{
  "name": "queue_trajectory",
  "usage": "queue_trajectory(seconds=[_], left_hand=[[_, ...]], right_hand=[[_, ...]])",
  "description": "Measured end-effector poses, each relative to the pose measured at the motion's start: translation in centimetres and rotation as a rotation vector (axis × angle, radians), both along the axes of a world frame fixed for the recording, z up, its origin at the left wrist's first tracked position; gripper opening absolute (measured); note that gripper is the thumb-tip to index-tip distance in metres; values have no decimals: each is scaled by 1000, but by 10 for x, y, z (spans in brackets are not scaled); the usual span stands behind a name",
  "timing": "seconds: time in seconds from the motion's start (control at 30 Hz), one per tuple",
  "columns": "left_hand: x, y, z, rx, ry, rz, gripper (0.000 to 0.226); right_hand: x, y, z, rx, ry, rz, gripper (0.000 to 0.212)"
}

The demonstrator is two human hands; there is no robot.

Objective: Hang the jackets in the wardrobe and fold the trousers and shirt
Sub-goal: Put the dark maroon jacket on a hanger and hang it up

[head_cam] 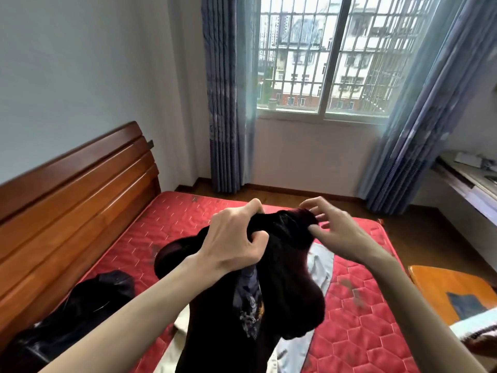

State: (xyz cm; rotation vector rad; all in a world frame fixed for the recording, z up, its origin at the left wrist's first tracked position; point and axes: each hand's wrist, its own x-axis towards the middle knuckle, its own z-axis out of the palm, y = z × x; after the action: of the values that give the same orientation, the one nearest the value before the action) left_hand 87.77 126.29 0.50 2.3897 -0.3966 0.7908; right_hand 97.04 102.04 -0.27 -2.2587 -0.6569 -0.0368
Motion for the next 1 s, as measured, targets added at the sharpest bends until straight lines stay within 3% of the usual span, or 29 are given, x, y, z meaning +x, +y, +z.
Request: queue_trajectory(seconds=[0.1,0.23,0.43,0.67,0.9,1.0], left_hand=[[4,-5,4,-15,0,10,13],[5,-1,9,-47,-3,-6,17],[-6,16,7,-60,37,-8,20],[-25,51,-14,134,103,109,29],[-48,59,-57,103,5,264,31],[-62,64,-79,142,55,314,58]], right_hand=[[-15,17,-9,-38,-120,203,51],[-28,42,-19,131,-85,388,49],[-22,69,-34,125,-224,384,14],[-27,89,-29,291,-195,374,12],[-47,98,-17,172,-396,318,12],[-52,86,0,194,-396,295,10]])
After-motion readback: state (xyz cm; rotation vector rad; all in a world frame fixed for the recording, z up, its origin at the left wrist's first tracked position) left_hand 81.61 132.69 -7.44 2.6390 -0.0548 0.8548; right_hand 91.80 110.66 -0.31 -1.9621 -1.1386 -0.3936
